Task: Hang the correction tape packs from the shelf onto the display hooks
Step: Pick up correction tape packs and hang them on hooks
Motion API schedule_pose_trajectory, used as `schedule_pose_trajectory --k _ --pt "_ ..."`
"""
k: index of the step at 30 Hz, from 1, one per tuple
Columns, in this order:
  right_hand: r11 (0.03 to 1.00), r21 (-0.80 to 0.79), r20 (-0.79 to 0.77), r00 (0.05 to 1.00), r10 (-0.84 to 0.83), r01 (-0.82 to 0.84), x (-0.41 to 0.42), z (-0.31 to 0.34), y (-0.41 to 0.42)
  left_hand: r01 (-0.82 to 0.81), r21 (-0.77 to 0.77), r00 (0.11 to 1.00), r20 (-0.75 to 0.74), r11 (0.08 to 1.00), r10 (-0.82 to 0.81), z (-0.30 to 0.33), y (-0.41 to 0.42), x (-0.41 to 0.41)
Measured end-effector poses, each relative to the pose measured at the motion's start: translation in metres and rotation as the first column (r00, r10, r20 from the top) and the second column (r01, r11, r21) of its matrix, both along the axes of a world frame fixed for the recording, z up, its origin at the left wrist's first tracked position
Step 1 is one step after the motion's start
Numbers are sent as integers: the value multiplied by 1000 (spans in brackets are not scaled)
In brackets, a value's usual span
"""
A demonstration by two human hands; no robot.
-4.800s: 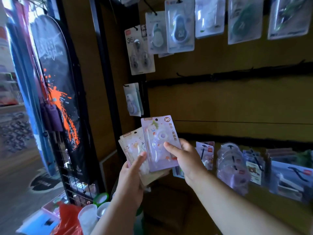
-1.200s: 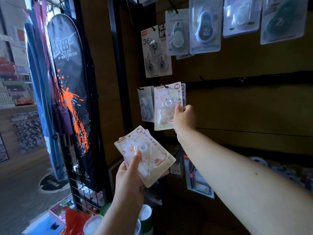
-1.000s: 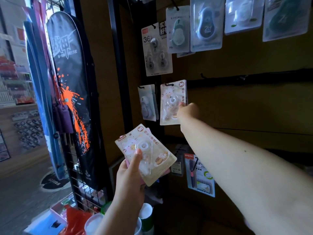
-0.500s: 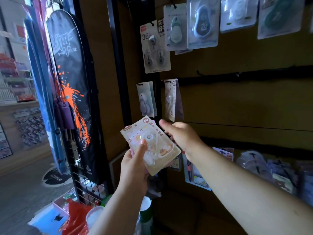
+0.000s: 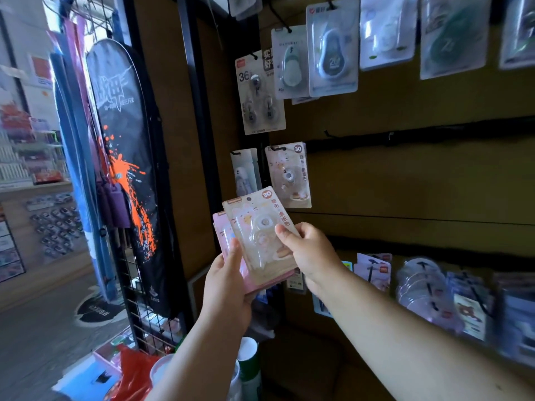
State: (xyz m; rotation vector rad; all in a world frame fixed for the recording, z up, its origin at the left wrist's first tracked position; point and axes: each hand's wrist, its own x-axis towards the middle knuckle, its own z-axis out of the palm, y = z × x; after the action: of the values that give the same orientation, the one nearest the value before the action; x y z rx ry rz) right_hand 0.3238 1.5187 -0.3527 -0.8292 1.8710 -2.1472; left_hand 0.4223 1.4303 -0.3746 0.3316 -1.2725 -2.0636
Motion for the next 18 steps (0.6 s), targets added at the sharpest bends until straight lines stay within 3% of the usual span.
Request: schedule_pose_trajectory --k 4,11,18 --pt "992 -128 113 994 9 5 -2 0 0 -16 9 1000 6 1000 16 2 -1 2" --pt "969 -236 77 995 -63 80 -9 8 -2 -81 -40 997 5 996 81 1 -5 2" --pt "934 -294 52 979 -197 203 -33 55 -18 -103 -7 994 27 995 103 -10 -12 0"
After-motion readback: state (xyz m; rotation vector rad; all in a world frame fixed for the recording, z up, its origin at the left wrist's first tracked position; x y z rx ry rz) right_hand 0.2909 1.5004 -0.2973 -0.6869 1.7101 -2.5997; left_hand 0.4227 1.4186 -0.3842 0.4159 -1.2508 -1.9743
